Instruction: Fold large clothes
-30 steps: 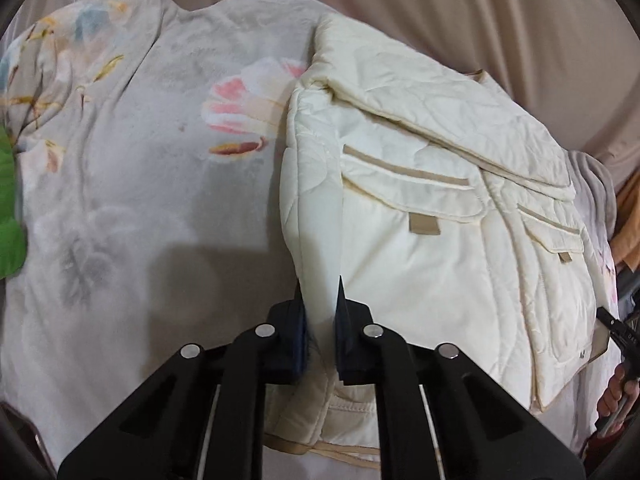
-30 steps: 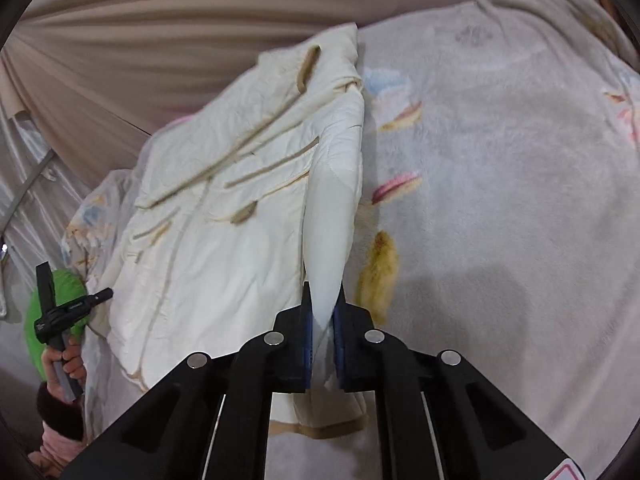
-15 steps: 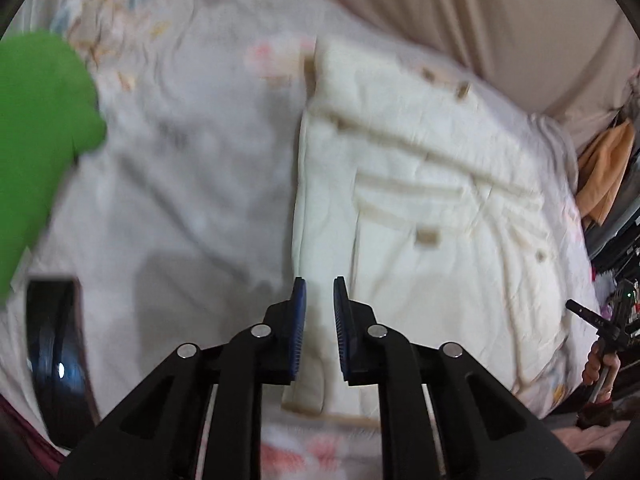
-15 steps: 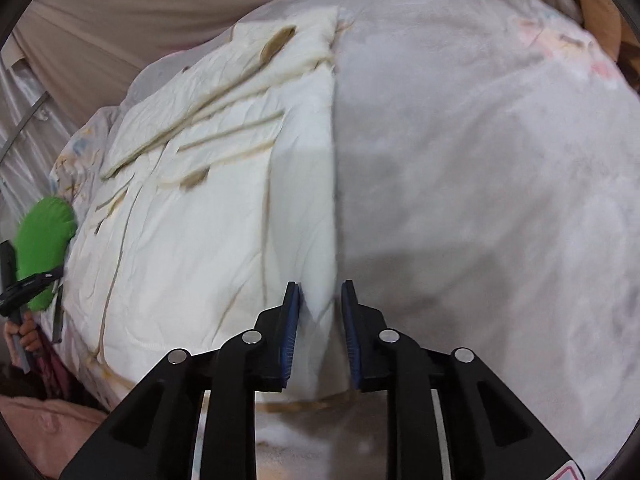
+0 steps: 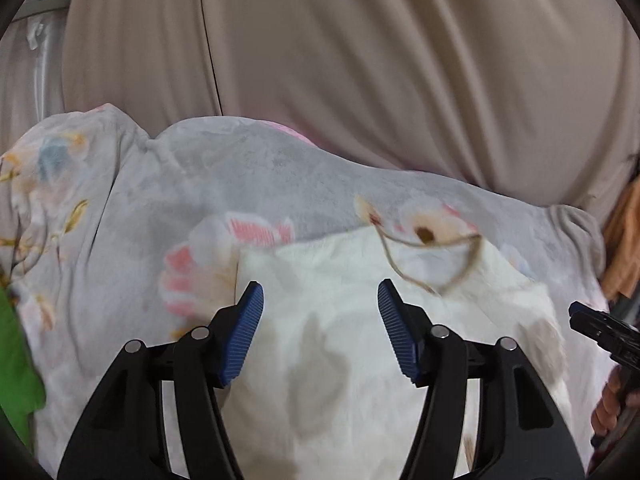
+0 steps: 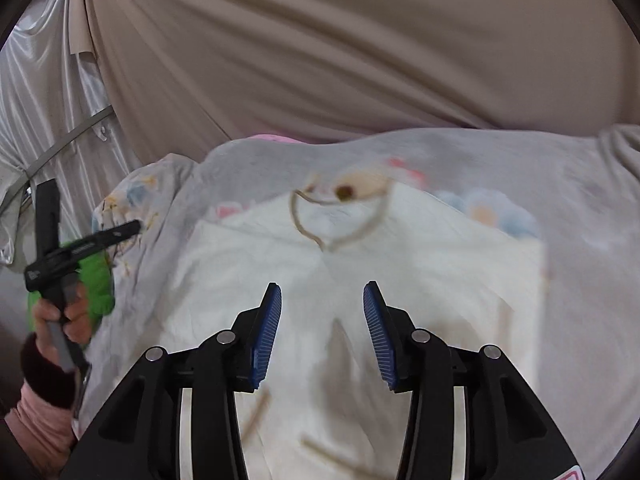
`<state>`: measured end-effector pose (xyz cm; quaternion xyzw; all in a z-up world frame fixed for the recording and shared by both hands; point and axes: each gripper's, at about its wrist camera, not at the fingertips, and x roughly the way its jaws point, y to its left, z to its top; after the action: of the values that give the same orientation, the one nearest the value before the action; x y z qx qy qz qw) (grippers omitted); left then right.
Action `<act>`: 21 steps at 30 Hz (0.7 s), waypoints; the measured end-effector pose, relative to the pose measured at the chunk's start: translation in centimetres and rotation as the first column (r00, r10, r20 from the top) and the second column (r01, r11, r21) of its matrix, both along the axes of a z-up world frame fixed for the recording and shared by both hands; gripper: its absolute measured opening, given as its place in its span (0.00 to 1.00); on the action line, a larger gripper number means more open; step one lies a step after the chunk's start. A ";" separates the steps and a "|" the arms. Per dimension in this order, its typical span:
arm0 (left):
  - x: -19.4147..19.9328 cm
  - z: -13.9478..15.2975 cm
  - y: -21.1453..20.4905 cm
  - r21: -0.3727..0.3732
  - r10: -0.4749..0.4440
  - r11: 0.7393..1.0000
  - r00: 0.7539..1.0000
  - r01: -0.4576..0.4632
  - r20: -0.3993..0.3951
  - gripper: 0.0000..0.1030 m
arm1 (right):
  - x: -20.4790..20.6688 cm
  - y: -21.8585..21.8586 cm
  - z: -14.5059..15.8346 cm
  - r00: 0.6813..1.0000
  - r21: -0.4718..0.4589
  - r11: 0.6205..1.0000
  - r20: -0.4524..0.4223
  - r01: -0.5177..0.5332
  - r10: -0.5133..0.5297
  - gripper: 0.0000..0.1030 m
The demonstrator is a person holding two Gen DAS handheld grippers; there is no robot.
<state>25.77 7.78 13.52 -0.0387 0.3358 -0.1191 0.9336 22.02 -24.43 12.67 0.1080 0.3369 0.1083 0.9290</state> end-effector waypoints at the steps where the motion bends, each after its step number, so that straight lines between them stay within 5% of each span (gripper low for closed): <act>1: 1.7 -0.5 -0.6 0.008 0.018 1.000 1.000 -0.018 -0.002 0.56 | 2.5 1.1 0.0 1.000 0.003 1.000 -0.005 -0.003 0.003 0.42; 7: 10.0 -5.7 -1.7 -0.012 0.068 0.997 0.986 -0.070 -0.151 0.51 | 16.5 7.7 -1.7 0.998 0.016 0.999 -0.051 -0.044 0.045 0.41; 9: 11.2 -7.1 -1.8 0.014 0.068 0.998 0.983 -0.066 -0.171 0.47 | 19.6 10.2 -2.8 0.989 0.025 0.993 -0.090 -0.111 0.113 0.19; 10: 11.4 -7.7 -2.0 0.026 0.068 0.998 0.982 -0.065 -0.176 0.47 | 20.6 11.3 -3.4 0.982 0.028 0.989 -0.116 -0.146 0.148 0.07; 14: 12.8 -11.3 -1.9 0.120 0.106 0.990 0.967 -0.080 -0.230 0.40 | 24.6 16.6 -7.0 0.946 -0.037 0.969 -0.226 -0.246 0.232 0.05; 18: 12.9 -12.0 -0.6 0.089 0.119 0.991 0.971 -0.102 -0.208 0.39 | 25.9 17.5 -10.6 0.932 -0.176 0.946 -0.293 -0.274 0.215 0.00; 21: 12.6 -12.2 -0.9 0.111 0.132 0.987 0.975 -0.114 -0.179 0.39 | 26.4 13.4 -11.0 0.944 -0.059 0.979 -0.280 -0.197 0.173 0.00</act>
<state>38.39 6.88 1.34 -0.0235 0.4237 -0.0400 0.9046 48.43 -10.99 1.64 0.0495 0.4750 0.1645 0.8631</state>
